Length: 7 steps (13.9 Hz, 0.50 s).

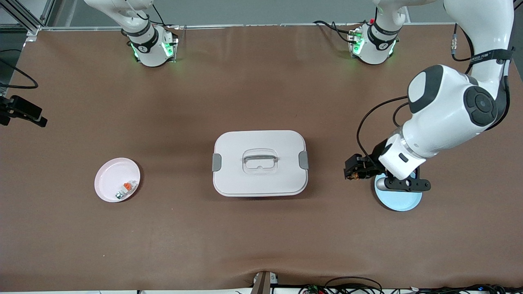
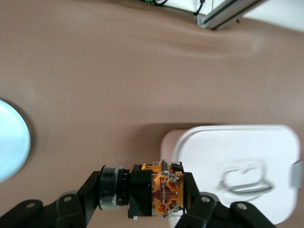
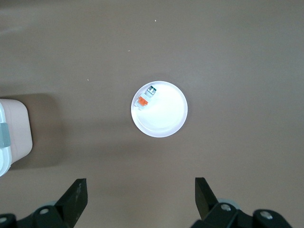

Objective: Transfer orange switch to right arm and place
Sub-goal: 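Lift the switch with the left gripper and carry it over the white box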

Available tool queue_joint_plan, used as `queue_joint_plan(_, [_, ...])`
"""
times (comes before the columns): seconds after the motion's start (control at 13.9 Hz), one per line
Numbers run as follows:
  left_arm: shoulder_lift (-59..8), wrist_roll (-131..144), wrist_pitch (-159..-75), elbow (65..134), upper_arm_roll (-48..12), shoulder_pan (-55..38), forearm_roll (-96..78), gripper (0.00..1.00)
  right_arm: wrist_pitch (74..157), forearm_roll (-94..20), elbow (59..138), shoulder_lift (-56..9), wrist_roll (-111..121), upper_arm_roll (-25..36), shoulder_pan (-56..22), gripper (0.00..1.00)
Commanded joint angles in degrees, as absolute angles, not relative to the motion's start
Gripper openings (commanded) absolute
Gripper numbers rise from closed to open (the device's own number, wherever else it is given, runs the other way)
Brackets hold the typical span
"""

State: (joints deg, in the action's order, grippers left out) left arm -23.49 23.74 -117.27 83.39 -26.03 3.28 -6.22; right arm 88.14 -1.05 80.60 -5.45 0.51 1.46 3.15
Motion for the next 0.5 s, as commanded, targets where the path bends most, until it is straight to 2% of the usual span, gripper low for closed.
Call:
queue_joint_plan(0.0, [-25.7, 35.1, -116.5, 78.8, -28.3, 2.7, -10.9, 0.0, 86.8, -1.1, 80.2, -4.9, 0.6, 1.4, 3.9, 1.0])
queue_joint_plan(0.29, [-27.9, 54.7, -119.6, 75.9, -28.3, -2.6, -12.2, 0.0, 84.6, -1.3, 80.3, -4.7, 0.5, 1.3, 4.0, 1.0])
queue_joint_plan(0.43, [-28.9, 66.9, -124.1, 75.1, -27.8, -6.0, -12.0, 0.0, 83.8, -5.4, 80.6, -4.4, 0.5, 1.5, 4.2, 1.0])
